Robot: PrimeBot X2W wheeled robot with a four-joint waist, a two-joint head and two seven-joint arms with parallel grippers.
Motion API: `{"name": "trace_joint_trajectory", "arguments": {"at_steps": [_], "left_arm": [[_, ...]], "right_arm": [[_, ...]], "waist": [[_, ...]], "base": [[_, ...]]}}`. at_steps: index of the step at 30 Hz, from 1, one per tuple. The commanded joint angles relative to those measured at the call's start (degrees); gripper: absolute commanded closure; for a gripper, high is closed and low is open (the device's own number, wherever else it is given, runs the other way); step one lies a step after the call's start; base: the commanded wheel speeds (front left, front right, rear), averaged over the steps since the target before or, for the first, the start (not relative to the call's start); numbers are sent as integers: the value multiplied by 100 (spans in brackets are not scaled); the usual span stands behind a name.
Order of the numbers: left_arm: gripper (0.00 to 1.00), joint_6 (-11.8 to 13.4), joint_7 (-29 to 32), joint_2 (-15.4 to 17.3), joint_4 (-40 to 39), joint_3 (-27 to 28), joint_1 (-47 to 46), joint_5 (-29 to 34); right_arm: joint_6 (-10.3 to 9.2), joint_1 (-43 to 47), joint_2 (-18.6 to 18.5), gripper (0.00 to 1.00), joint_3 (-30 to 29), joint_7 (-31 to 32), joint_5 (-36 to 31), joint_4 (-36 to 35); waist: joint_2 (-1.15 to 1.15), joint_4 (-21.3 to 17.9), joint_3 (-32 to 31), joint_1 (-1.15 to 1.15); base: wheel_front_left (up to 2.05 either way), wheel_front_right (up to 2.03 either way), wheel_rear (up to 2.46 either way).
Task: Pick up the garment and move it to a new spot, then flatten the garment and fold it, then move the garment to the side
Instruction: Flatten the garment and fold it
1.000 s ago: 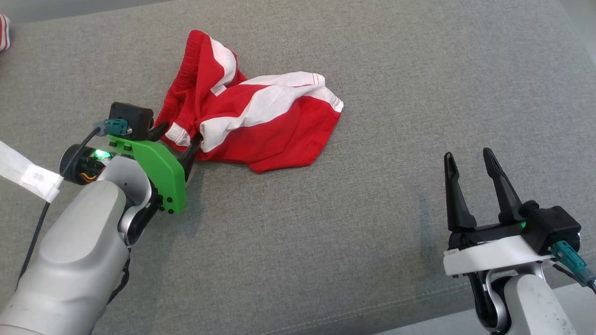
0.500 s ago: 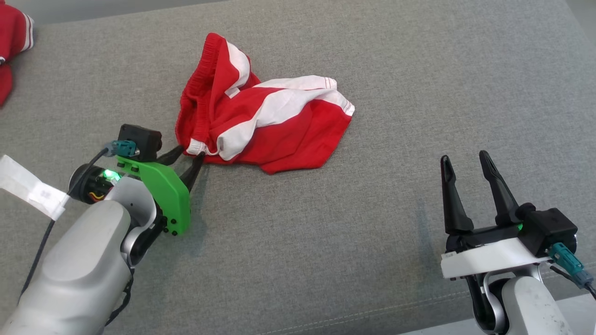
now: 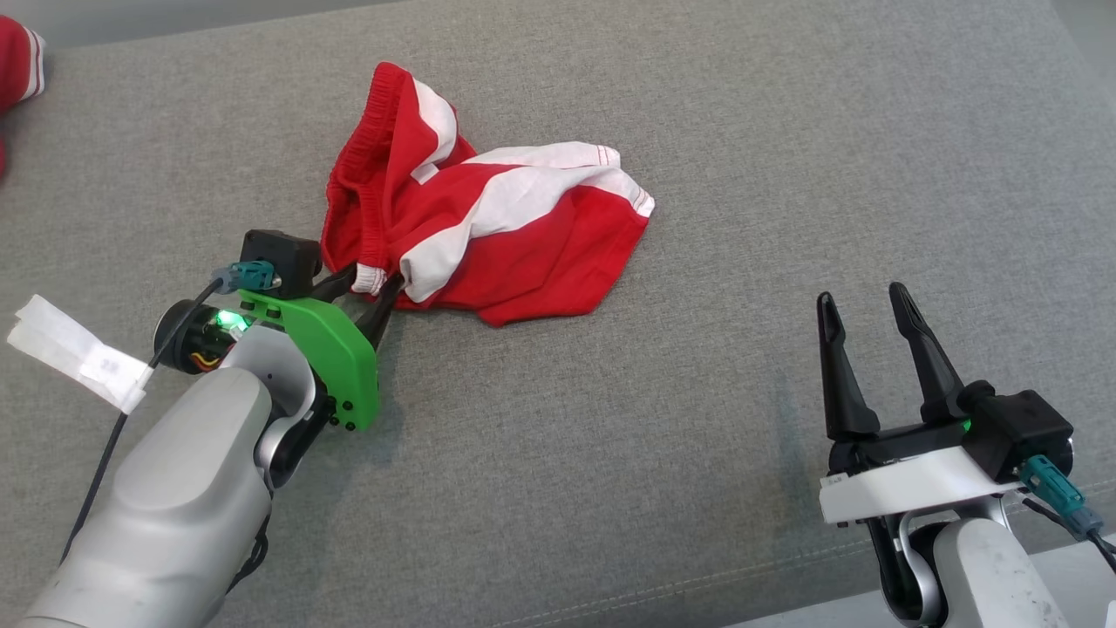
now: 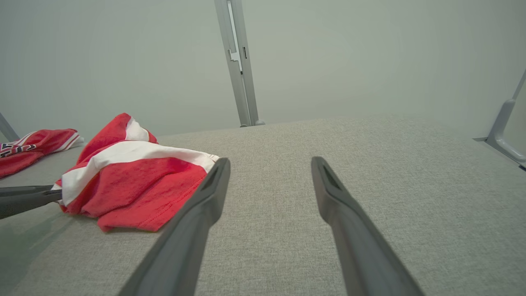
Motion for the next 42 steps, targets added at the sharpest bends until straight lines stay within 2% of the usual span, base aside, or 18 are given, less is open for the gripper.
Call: {"name": "trace_joint_trajectory", "arguments": {"at_steps": [1, 3, 4, 5, 12, 21, 28, 33, 34, 42], "left_arm": [[45, -6, -71, -41, 110, -7, -94, 8], [67, -7, -107, -67, 194, -26, -135, 15], [92, -7, -124, -72, 221, -33, -149, 12], [100, -8, -141, -69, 239, -39, -148, 1], [100, 18, -648, 6, 92, 87, 144, -103], [100, 480, -1555, 80, -744, 573, 1052, -400], [100, 730, -1702, 23, -1242, 842, 1741, -617], [100, 849, -1738, -69, -1214, 1021, 1899, -691], [100, 866, -1754, -108, -1161, 1092, 1912, -698], [100, 792, -1775, -263, -923, 1290, 1837, -578]], "right_arm": [[0, -25, -13, 0, -11, -17, 29, 5], [0, -24, -13, 0, -22, -17, 40, 5], [-1, -22, -13, 0, -29, -17, 43, 2], [0, -19, -13, 0, -39, -17, 49, -2], [0, -11, -13, 0, -157, -17, 52, 36], [-1, -374, -13, 0, -213, -17, 35, 326], [0, -918, -13, 0, 47, 45, 429, 1241], [0, -1632, -149, 0, 227, 476, 987, 1943], [0, -1948, -188, 0, 318, 670, 1296, 2175], [0, -2823, -400, 0, 946, 1397, 2346, 2814]], "waist": [[0, -34, 17, 0], [0, -50, 21, 0], [0, -56, 23, 0], [0, -58, 21, 0], [0, 26, -27, 0], [0, 338, -111, 0], [0, 562, -111, 0], [0, 665, -50, 0], [0, 703, -11, 0], [0, 847, 127, 0]], "base": [[0, 0, 0], [0, 0, 0], [0, 0, 0], [0, 0, 0], [0, 0, 0], [0, 0, 0], [0, 0, 0], [0, 0, 0], [0, 0, 0], [0, 0, 0]]}}
